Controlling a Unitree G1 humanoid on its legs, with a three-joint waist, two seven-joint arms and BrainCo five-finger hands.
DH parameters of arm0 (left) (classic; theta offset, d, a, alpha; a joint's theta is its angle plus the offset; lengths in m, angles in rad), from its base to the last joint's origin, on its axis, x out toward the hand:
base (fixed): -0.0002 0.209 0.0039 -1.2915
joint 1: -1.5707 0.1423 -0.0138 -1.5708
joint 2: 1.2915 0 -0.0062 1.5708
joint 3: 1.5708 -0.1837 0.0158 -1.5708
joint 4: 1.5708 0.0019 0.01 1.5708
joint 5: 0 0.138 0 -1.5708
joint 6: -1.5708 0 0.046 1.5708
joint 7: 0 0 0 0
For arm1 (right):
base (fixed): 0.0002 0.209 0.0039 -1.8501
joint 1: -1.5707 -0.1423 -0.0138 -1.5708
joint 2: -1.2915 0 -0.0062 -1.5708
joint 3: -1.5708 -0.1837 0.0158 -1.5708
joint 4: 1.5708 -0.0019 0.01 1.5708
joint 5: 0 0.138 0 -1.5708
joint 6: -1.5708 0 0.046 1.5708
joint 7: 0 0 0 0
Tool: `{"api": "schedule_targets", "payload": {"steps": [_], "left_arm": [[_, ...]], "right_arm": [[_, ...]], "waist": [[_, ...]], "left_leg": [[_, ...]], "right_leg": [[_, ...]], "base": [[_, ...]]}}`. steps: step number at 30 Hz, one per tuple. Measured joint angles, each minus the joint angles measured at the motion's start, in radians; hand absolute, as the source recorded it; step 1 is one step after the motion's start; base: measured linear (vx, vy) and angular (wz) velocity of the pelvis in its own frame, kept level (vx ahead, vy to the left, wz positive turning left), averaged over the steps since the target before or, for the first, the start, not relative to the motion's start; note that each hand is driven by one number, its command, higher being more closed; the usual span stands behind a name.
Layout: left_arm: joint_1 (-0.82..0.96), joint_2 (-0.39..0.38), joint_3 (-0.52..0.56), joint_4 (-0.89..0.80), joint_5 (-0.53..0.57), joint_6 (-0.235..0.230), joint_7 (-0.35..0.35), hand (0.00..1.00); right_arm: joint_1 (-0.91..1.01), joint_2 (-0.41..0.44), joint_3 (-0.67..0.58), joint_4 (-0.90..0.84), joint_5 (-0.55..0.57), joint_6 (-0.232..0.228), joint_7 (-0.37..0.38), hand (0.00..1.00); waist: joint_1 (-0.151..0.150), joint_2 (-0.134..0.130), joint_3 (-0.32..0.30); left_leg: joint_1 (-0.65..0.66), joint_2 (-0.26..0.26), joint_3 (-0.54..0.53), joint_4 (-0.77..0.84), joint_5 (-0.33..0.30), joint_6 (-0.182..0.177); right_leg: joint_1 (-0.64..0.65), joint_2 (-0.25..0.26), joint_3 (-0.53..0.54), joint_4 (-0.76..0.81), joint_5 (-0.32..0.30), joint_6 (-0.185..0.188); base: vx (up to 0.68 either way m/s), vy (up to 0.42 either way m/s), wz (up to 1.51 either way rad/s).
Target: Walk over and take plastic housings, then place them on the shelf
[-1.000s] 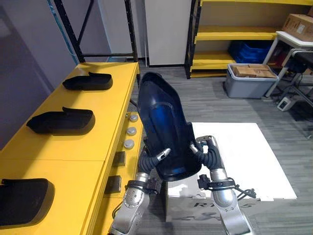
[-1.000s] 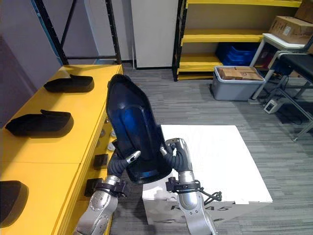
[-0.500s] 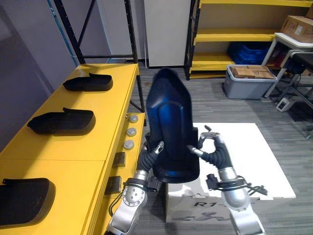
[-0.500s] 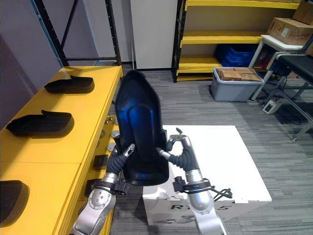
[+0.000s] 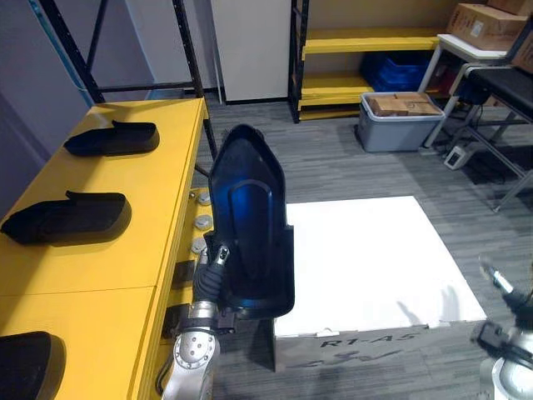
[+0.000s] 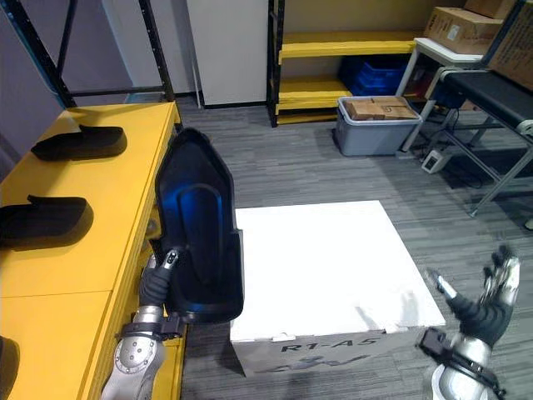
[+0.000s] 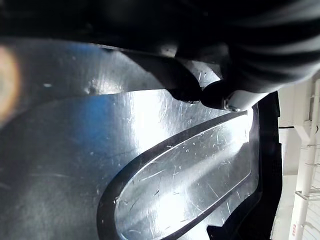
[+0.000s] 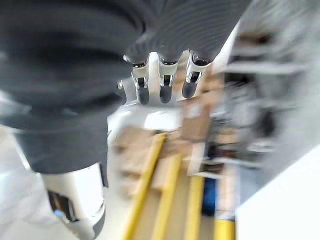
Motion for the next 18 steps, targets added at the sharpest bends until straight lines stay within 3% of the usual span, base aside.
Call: {"api": "schedule_targets", "payload": {"steps": [6,13,18], "left_arm": [[0.049,-0.028,0.000,-0.050,-0.002,-0.002,-0.025,1.00],[0.051,-0.042,-0.004,-0.054,-0.003,-0.009,-0.036,1.00],[0.050,-0.054,-0.018,-0.042,-0.003,-0.010,-0.039,1.00]], "right_arm": [[0.086,0.066,0.109,0.280,0.044,0.056,0.053,0.00],[0.080,0.101,0.264,0.552,0.058,0.110,0.156,0.00],[0.032,0.103,0.309,0.690,0.022,0.121,0.187,0.00]], "waist": [[0.005,-0.006,-0.012],[0.046,-0.012,-0.024],[0.068,-0.027,-0.035]], "left_leg": [[0.001,0.008,0.044,0.062,-0.051,0.003],[0.012,0.007,0.068,0.081,-0.077,0.005],[0.011,-0.003,0.068,0.080,-0.082,0.004]], "right_leg": [[-0.012,0.000,0.028,0.065,-0.036,0.000],[-0.011,-0.005,0.044,0.090,-0.053,0.006],[-0.009,-0.015,0.041,0.090,-0.062,0.010]], "base": [[-0.01,0.023,-0.18],[0.00,0.021,-0.06],[0.02,0.018,0.03]]}}
